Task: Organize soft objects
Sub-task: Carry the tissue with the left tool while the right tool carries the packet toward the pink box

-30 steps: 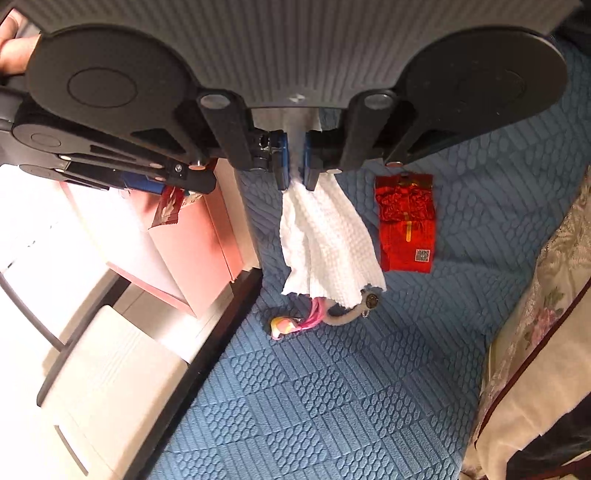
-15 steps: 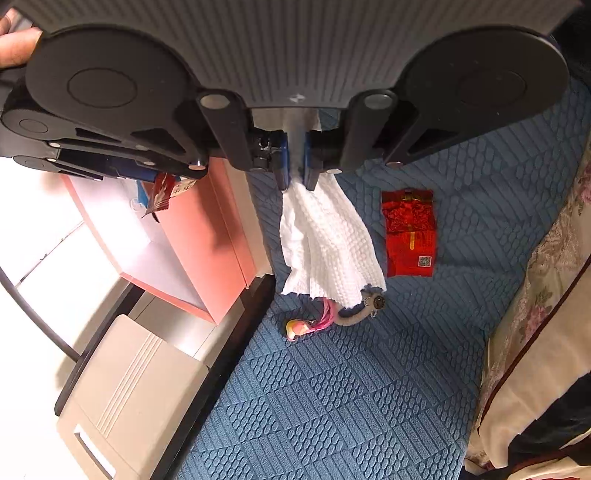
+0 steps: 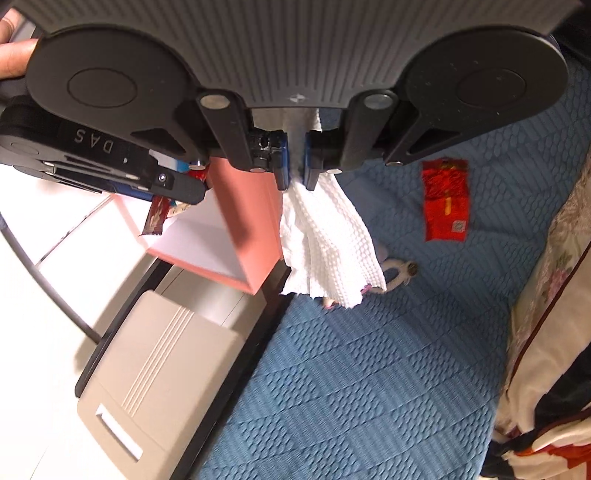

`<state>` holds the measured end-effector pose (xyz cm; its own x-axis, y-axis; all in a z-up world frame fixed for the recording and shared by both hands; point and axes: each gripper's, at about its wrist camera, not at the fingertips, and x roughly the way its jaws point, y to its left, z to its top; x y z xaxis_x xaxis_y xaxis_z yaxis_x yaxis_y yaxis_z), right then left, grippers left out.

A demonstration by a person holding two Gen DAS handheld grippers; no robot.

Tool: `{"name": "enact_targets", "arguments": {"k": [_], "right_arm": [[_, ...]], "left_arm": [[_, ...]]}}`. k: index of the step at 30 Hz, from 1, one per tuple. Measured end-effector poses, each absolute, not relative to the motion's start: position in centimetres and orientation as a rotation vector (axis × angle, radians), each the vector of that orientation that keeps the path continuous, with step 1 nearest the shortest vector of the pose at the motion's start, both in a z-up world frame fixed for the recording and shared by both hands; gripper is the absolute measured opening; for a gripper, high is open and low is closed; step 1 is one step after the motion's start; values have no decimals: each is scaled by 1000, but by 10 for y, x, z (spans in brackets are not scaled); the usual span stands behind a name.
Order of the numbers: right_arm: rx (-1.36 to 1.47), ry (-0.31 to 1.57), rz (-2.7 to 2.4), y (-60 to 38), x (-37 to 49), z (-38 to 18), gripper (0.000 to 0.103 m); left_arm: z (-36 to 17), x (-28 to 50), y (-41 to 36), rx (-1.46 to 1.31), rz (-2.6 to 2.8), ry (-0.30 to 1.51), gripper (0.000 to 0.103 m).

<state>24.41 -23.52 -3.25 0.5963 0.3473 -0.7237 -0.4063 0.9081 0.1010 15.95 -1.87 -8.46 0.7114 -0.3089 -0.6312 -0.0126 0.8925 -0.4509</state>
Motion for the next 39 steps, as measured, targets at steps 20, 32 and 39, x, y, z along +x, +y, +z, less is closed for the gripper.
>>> {"name": "enact_targets", "arguments": {"k": [20, 32, 39], "right_arm": [[-75, 703, 393, -305, 277, 37, 39], [-62, 737, 376, -354, 297, 31, 39], [-49, 801, 327, -390, 307, 3, 39]], "left_arm": [[-9, 194, -83, -445, -270, 667, 10], [0, 215, -140, -422, -323, 675, 10], [-29, 234, -181, -405, -346, 738, 10]]}}
